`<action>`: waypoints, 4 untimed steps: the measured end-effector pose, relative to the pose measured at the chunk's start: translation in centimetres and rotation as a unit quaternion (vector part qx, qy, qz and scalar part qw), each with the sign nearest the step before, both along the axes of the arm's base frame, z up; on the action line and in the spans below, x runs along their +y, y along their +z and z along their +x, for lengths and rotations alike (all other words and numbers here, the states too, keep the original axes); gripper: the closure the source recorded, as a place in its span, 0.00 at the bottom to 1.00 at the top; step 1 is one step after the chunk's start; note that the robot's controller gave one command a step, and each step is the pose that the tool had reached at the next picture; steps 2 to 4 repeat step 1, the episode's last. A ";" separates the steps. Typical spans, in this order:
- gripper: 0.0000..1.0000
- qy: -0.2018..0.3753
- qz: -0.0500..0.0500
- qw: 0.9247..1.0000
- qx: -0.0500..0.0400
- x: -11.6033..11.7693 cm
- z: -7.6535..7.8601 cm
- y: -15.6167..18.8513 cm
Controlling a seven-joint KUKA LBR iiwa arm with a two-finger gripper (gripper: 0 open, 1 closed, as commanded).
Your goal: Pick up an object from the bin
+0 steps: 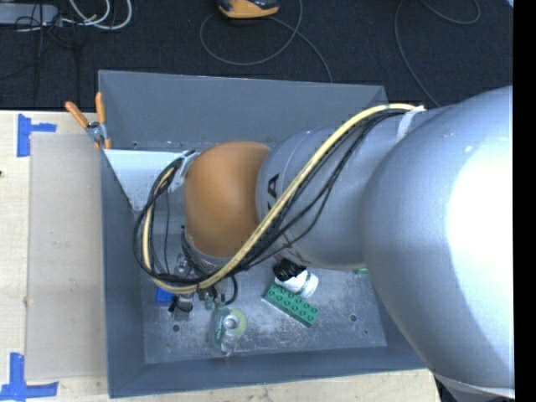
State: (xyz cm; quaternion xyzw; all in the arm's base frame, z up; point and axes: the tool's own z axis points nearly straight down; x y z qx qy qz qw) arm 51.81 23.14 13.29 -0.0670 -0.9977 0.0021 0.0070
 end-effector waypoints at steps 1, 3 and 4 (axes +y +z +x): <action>1.00 0.000 0.001 1.000 -0.001 0.0 0.1 1.4; 1.00 0.000 0.001 1.000 -0.001 0.0 0.1 1.4; 1.00 0.000 0.001 1.000 -0.001 0.0 0.1 1.4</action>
Offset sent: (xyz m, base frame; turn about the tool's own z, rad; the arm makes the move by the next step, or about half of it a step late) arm -0.0001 0.0001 0.0467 0.0000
